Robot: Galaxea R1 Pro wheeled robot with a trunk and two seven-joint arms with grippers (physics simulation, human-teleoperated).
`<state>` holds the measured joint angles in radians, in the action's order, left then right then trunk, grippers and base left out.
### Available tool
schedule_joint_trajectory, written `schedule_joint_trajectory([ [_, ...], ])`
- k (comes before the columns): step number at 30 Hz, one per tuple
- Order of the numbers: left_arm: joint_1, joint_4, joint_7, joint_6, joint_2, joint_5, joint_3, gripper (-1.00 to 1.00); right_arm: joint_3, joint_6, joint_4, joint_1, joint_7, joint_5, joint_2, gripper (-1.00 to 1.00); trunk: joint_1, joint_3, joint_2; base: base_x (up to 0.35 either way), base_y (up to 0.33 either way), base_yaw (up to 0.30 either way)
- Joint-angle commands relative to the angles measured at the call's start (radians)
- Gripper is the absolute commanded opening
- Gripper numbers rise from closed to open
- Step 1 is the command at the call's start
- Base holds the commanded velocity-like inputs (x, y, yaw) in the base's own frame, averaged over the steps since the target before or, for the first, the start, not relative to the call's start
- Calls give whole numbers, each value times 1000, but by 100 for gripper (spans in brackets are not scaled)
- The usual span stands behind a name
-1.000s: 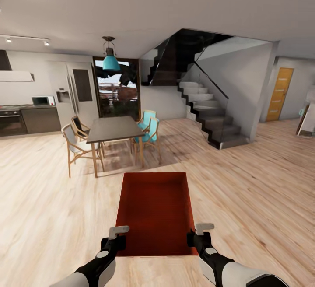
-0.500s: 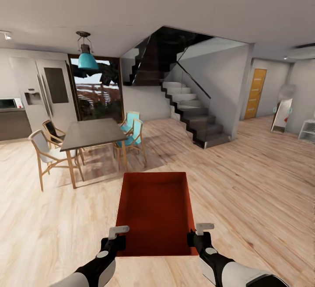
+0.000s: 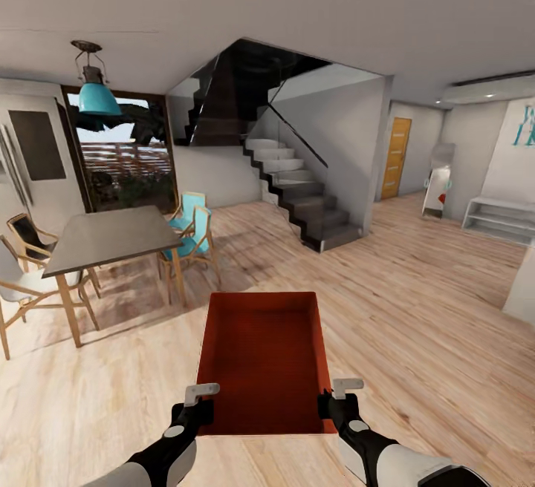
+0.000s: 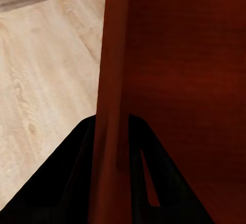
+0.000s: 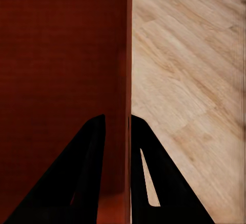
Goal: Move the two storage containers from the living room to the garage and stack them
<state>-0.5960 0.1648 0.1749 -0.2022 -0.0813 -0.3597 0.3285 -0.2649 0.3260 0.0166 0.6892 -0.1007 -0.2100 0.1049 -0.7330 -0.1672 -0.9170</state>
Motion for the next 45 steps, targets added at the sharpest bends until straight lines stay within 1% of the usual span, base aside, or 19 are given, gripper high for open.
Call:
schedule_joint_trajectory([
  [1, -1, 4, 11, -2, 11, 7, -22, -100, 67, -1, 1, 1, 3, 12, 1, -100, -1, -1, -1, 321, 0, -280],
  [45, -1, 4, 11, -2, 11, 5, -22, -100, 67, -1, 1, 1, 3, 12, 1, -100, -1, -1, -1, 321, 0, -282],
])
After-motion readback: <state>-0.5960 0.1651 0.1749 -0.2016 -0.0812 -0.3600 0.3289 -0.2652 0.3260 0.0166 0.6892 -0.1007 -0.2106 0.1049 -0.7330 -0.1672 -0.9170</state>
